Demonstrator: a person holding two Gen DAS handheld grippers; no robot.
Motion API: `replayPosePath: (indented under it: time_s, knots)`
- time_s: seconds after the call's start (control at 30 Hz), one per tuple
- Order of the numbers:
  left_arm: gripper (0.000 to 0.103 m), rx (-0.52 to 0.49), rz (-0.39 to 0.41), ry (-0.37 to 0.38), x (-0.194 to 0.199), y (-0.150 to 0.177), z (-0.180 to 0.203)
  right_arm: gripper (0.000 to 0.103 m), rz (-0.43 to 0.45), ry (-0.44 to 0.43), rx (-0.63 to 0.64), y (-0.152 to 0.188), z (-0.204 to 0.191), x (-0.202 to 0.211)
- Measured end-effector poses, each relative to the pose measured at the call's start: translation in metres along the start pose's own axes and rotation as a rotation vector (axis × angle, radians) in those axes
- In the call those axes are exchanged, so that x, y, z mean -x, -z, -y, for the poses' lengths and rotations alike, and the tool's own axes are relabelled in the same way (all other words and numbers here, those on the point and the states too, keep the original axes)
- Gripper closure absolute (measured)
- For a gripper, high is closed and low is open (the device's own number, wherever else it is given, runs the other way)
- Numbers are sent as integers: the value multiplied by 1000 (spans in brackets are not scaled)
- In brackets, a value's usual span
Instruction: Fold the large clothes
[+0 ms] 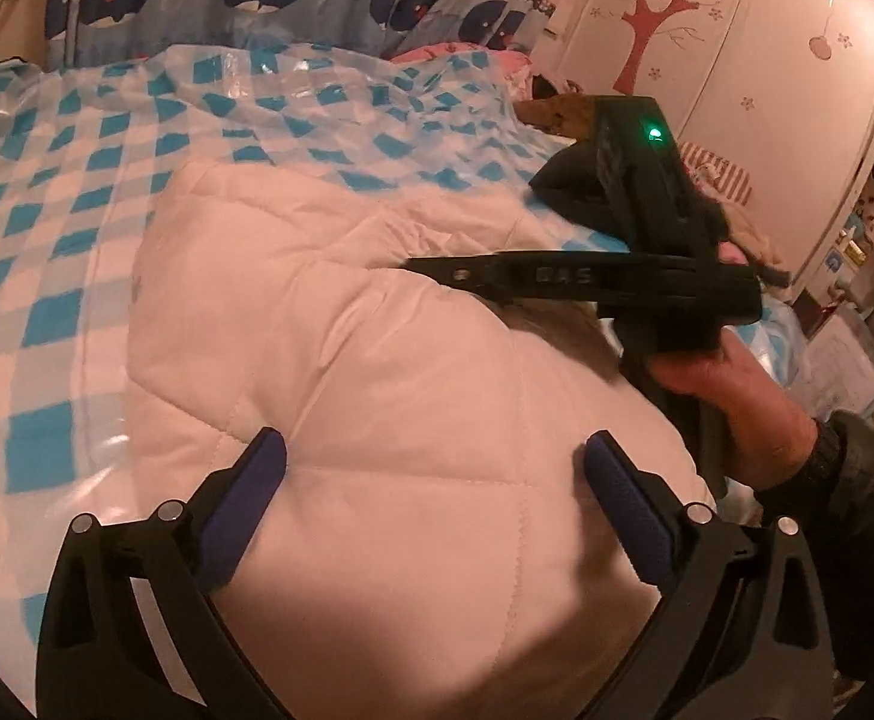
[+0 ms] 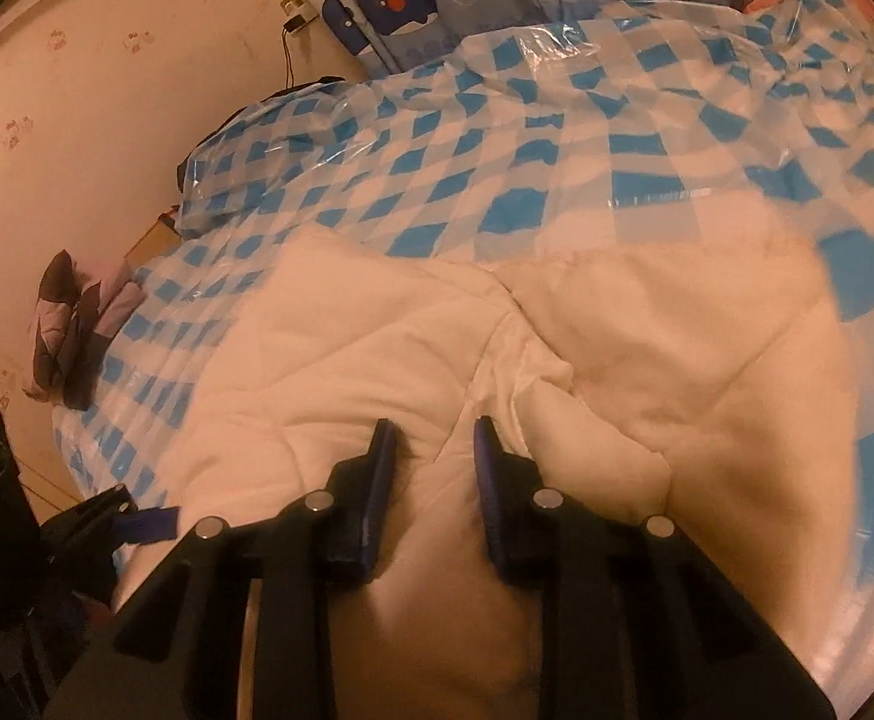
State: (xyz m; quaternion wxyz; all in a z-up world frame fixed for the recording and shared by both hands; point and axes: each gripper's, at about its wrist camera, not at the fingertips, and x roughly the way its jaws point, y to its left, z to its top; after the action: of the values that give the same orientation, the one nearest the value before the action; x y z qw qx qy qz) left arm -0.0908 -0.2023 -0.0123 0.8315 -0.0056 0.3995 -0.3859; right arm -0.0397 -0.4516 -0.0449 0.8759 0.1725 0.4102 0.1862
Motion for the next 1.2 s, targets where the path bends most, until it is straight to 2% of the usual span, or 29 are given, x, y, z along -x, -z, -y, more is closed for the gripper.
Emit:
replayPosePath:
  time_s: [0.03,0.07,0.1,0.13,0.2,0.27,0.33,0.37,0.4,0.43,0.47,0.53,0.6,0.7,0.73,0.8,0.83,0.9,0.93,0.97,1.03,1.1,1.13,1.17,1.2]
  knots:
    - [8,35,25,15,13,-3,-6,63,15,1,-25,-1,-5,22]
    - [8,70,57,21,25,-5,-12,40,42,-1,-42,1,-11,42]
    - [8,119,101,31,40,-10,-21,28,80,-9,-39,5,-19,68]
    - [8,165,130,44,50,-16,-31,22,98,-2,-15,9,-28,85]
    - [8,229,146,48,54,-29,-45,22,89,18,100,26,-58,117]
    - [8,231,141,55,46,-35,-45,21,40,48,191,44,-80,125]
    - [8,236,107,74,26,-39,-40,21,-61,189,272,61,-90,110]
    - [8,236,80,84,14,-39,-35,21,-145,278,290,73,-86,91]
    - [8,204,49,54,-1,-37,-26,19,-200,279,245,82,-73,75]
    - [8,145,20,5,-15,-34,-14,14,-210,248,171,88,-54,63]
    - [8,59,-27,-70,-34,-27,1,12,-212,220,150,93,-44,55]
    - [7,-3,-55,-134,-52,-19,11,12,-242,184,117,96,-29,41]
    - [7,8,-74,-125,-53,-22,8,12,-246,217,147,95,-36,39]
    - [8,13,-61,-97,-34,-27,6,12,-266,163,122,86,-41,57]
    - [8,17,-33,-88,-20,-28,6,12,-251,137,113,81,-41,67]
    - [8,35,31,-64,5,-28,3,12,-111,74,73,63,-43,111]
    - [8,32,48,-60,13,-27,5,11,-56,73,54,53,-42,125]
    - [8,-5,59,-64,16,-26,18,11,71,52,28,13,-46,148]
    - [8,-37,60,-48,14,-24,31,11,89,34,24,-2,-48,148]
    - [8,-56,59,-40,12,-23,39,11,90,22,32,-28,-53,136]
    - [8,-119,41,-17,4,-17,64,11,40,17,55,-56,-56,106]
    - [7,-167,1,-46,-14,-10,78,11,-65,4,43,-77,-49,52]
    - [7,-175,-18,-47,-23,-7,77,11,-150,56,43,-79,-39,15]
    - [7,-169,-39,-28,-34,-3,71,6,-221,163,70,-74,-27,-18]
    - [7,-163,-56,-18,-42,-1,67,5,-284,202,84,-63,-10,-51]
